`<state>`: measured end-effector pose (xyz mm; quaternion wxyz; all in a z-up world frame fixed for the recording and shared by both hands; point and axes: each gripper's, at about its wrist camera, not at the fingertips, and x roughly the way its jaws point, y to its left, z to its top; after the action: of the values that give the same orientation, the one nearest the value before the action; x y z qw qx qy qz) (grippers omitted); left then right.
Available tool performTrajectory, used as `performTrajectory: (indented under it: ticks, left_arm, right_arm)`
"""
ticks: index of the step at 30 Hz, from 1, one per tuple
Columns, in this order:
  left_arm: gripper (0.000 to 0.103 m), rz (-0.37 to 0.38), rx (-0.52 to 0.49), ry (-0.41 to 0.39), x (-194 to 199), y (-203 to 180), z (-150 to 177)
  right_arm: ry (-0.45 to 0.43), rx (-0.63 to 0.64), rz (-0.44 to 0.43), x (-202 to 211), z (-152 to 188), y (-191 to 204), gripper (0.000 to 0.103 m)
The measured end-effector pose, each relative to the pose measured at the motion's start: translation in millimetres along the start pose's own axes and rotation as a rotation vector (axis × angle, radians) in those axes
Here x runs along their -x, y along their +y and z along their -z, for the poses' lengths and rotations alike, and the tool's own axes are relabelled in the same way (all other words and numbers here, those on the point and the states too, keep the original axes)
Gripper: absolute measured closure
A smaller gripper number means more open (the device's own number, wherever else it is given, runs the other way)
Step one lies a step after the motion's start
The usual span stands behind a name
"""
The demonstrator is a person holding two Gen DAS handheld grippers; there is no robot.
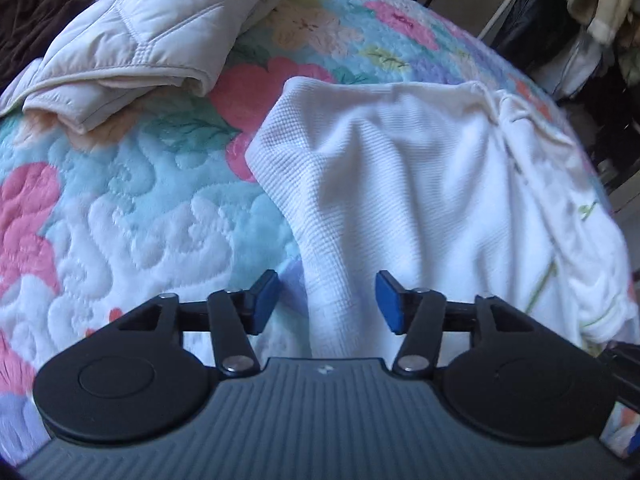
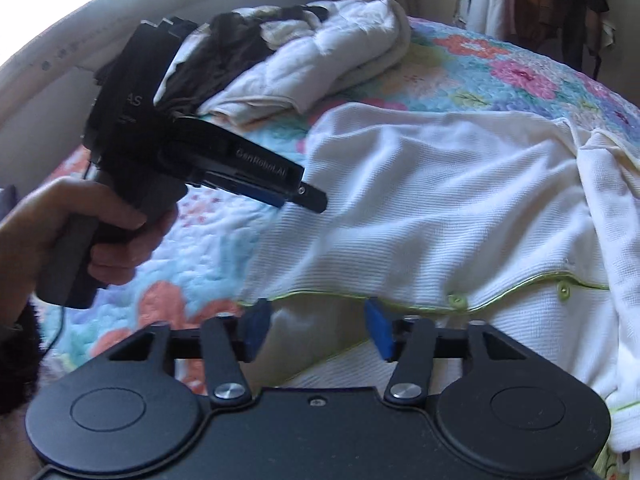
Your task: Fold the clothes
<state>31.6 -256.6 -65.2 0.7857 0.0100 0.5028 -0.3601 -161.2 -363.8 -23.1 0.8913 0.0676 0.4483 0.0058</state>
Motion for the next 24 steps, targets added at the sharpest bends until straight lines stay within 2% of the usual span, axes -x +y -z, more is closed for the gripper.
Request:
performTrajectory:
  ticks: [2, 4, 5, 6, 9, 12, 13, 14, 17, 20, 24]
  left_arm:
    - [0.037, -0.005, 0.004, -0.019, -9.8, -2.4, -5.6]
    - [0.038, -0.019, -0.009, -0.051, -16.9, -5.6, -10.0]
    - [0.065, -0.062, -0.043, -0.068, -18.0, -11.0, -9.9]
    - [0.100, -0.127, -0.105, -0.062, -19.6, -19.3, -10.0]
    - [0.100, -0.174, -0.168, -0.134, -5.1, -36.0, -12.2]
    - [0.100, -0.232, -0.162, -0.268, 27.6, -39.0, -21.5]
    - [0.100, -0.252, -0.160, -0.313, 38.7, -39.9, -24.7]
    - [0.100, -0.225, -0.124, -0.353, 52.7, -36.7, -27.9]
    - [0.100, -0.277, -0.159, -0.460, 65.6, -40.7, -31.0]
    - [0.099, -0.320, -0.126, -0.384, 41.3, -30.7, -32.4]
    - [0.095, -0.362, -0.042, -0.257, 19.1, -2.8, -27.8]
  right_arm:
    - [0.019, 0.004, 0.078, -7.1, 1.2, -3.7, 0.042]
    - [0.028, -0.042, 0.130, -8.6, 6.1, -12.7, 0.042]
    - [0.022, -0.086, 0.125, -7.4, 9.6, -20.1, 0.042]
    - [0.013, -0.137, 0.101, -5.4, 14.1, -27.8, 0.042]
    - [0.024, -0.278, -0.005, -7.3, 26.9, -49.7, 0.041]
    - [0.035, -0.337, -0.053, -13.9, 35.5, -56.6, 0.041]
    - [0.025, -0.339, -0.059, -14.4, 37.2, -55.6, 0.041]
    - [0.003, -0.320, -0.061, -14.0, 38.0, -51.1, 0.041]
    - [-0.057, -0.251, -0.101, -21.1, 37.4, -35.1, 0.041]
    - [-0.057, -0.247, -0.156, -37.8, 31.0, -22.9, 0.040]
    - [-0.067, -0.213, -0.169, -50.4, 27.8, -4.1, 0.040]
